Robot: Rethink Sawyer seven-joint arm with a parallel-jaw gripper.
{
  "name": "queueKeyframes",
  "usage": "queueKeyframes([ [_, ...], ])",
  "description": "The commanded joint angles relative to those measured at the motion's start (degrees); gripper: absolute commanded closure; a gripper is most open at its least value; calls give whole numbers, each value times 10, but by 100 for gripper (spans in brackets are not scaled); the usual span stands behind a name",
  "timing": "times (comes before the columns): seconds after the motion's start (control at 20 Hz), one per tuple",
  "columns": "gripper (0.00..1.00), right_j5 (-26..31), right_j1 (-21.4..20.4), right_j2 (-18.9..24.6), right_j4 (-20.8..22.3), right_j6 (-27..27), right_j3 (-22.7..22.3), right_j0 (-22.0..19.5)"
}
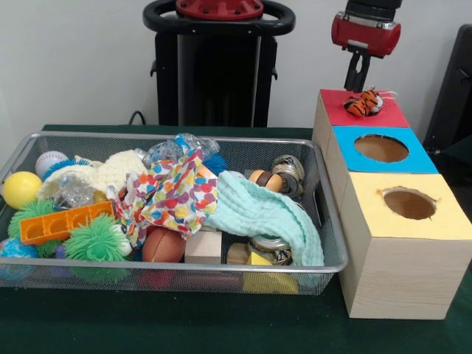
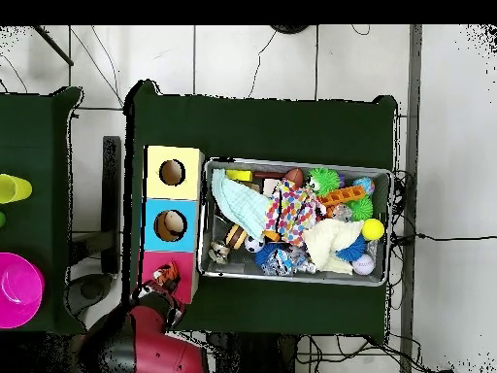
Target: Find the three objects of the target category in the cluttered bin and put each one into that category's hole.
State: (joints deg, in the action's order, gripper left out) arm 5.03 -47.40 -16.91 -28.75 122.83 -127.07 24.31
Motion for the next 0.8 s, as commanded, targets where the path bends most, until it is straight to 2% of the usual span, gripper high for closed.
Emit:
queueKeyframes([
  [0.05, 100, 24, -6, 19, 2, 81, 49, -35],
  [0.35, 100, 3, -11, 46, 0, 90, 41, -52],
  [0.5, 100, 13, -17, 40, -4, 94, 46, -45],
  [0.8, 100, 10, -29, 53, -4, 96, 39, -59],
])
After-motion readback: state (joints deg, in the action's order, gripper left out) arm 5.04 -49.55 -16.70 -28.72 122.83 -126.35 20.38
